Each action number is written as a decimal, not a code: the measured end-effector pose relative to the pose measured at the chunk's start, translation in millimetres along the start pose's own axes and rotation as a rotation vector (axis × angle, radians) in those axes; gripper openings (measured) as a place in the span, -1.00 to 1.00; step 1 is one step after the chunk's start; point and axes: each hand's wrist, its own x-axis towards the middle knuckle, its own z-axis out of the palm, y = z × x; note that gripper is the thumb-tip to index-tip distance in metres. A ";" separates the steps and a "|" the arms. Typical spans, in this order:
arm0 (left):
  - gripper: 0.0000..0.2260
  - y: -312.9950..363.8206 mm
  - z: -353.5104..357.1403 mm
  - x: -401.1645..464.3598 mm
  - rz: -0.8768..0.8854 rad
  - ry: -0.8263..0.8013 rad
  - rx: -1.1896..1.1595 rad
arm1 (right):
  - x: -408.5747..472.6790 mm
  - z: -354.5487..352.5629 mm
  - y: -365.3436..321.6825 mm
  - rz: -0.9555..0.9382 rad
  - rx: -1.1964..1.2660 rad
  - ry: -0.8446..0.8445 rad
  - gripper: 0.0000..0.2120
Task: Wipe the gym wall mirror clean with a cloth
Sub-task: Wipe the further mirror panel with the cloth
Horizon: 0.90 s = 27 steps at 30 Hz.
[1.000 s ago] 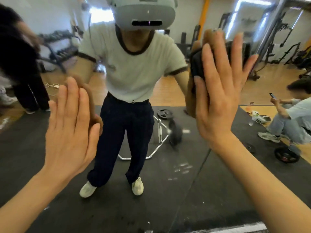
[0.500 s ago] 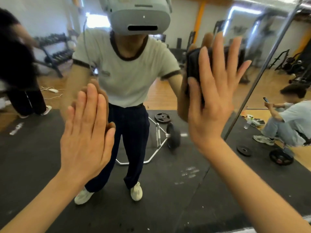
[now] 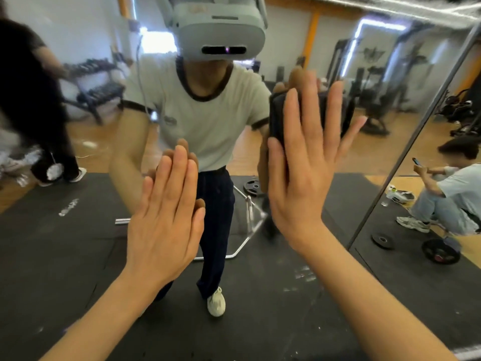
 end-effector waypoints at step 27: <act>-0.46 -36.5 -13.1 -34.7 -0.069 0.006 -0.040 | -4.9 26.5 -58.3 -0.100 -0.018 -0.090 -0.45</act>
